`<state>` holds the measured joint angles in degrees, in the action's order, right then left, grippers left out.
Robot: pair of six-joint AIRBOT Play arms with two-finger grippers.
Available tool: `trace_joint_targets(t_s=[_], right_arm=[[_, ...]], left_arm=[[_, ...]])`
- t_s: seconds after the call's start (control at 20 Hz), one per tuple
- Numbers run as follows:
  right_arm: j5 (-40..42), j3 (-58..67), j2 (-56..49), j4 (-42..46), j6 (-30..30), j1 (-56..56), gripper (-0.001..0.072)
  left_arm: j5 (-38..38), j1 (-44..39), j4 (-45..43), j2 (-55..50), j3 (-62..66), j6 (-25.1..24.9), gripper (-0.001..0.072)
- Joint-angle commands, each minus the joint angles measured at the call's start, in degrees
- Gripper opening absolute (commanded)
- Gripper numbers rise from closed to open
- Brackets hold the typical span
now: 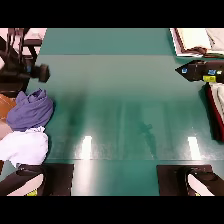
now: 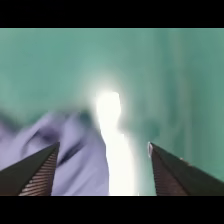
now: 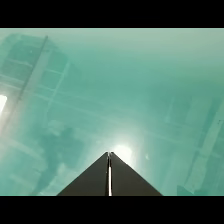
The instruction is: Fold the shirts.
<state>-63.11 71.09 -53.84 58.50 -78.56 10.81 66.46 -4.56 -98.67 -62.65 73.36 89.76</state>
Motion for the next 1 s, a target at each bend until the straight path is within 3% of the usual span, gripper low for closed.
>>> trace_joint_targets(t_s=[0.0, 0.2, 0.35, 0.4, 0.45, 0.5, 0.75, 0.95], right_arm=[[0.15, 0.00, 0.02, 0.00, -0.02, 0.04, 0.0019], [0.22, 0.00, 0.02, 0.00, 0.00, 0.04, 0.0019], [1.44, 0.00, 0.02, -0.02, 0.00, 0.04, 0.0019], [2.03, 0.00, 0.02, -0.02, 0.00, 0.04, 0.0019], [2.32, 0.00, 0.02, -0.04, 0.00, 0.04, 0.0019], [2.64, 0.00, 0.02, -0.07, -0.02, 0.04, 0.0019], [2.62, 2.91, 0.02, -0.50, -0.02, 0.04, 0.0018], [3.54, 13.00, 0.02, 0.13, -0.02, 0.04, 0.0019]], left_arm=[[-3.13, 9.46, -4.15, -0.02, -13.22, 1.99, 0.0646], [-10.67, 14.08, -4.17, -0.02, -24.81, 1.99, 0.0645], [-10.84, 14.19, -4.17, 0.11, -26.10, 2.01, 0.0640], [-10.36, 14.19, -4.17, 0.11, -25.92, 2.01, 0.0482], [-9.55, 14.19, -4.15, 0.11, -25.51, 1.99, 0.0235], [-8.57, 14.19, -4.15, 0.11, -24.72, 1.99, 0.0036], [-3.96, 14.19, 0.57, 3.54, -9.77, 1.07, 0.0023], [-3.63, 13.51, 19.74, 10.99, 10.95, -10.75, 0.0021]])
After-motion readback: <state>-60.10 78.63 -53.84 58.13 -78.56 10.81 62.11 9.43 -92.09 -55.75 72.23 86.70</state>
